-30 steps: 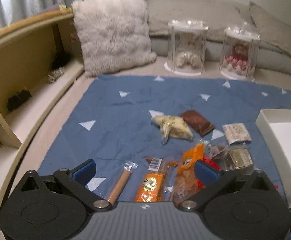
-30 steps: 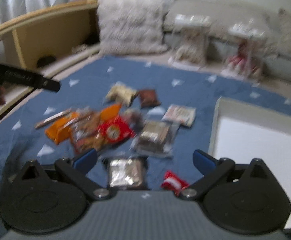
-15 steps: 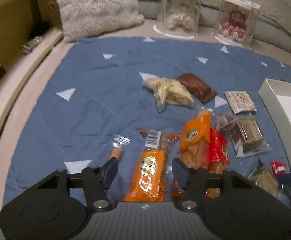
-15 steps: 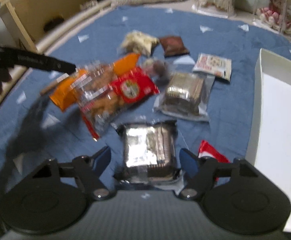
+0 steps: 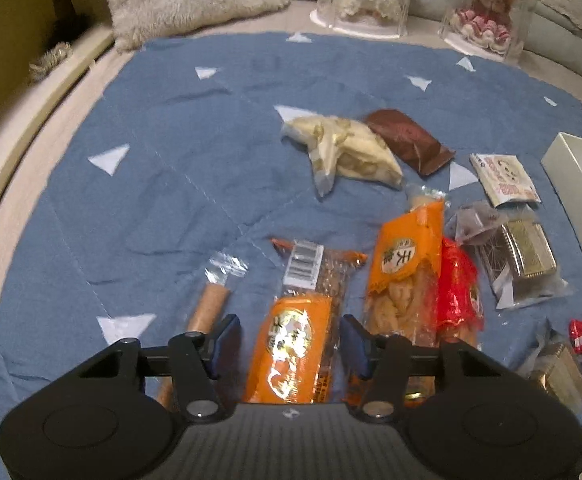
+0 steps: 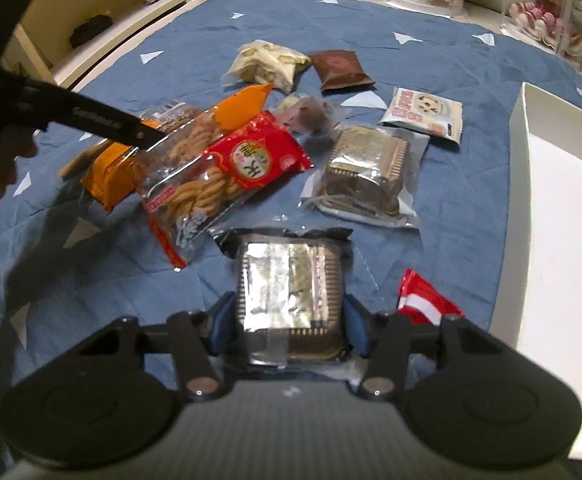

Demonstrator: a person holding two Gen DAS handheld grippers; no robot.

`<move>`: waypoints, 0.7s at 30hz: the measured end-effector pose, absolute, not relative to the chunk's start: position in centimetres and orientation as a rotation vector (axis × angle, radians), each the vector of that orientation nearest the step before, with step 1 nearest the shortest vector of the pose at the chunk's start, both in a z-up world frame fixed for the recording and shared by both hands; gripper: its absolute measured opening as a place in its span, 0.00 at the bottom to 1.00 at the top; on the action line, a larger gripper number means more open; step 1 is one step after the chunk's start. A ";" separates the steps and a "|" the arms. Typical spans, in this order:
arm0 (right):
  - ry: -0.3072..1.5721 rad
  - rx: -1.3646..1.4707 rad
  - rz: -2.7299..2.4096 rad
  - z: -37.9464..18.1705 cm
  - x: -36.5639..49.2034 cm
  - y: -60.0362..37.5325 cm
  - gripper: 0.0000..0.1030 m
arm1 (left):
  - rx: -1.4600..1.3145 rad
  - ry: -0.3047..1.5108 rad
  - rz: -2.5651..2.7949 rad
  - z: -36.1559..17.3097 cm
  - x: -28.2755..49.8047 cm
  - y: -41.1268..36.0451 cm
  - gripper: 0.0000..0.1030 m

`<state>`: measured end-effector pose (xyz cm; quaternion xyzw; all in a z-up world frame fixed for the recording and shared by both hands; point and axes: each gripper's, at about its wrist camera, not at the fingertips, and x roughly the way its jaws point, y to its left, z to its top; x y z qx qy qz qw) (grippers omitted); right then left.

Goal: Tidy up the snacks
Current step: 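Lift the orange wafer bar with the left gripper while the right carries the cake pack to the tray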

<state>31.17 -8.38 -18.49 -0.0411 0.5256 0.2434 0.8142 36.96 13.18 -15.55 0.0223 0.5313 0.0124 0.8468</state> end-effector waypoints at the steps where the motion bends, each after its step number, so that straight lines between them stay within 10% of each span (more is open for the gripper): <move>1: 1.123 -0.085 0.518 -18.4 31.2 -8.4 0.59 | 0.041 1.132 0.027 -15.7 37.0 13.2 0.51; 21: 0.956 0.008 0.415 -12.3 29.5 -10.6 0.58 | -0.138 0.855 0.117 -7.1 30.9 12.2 0.37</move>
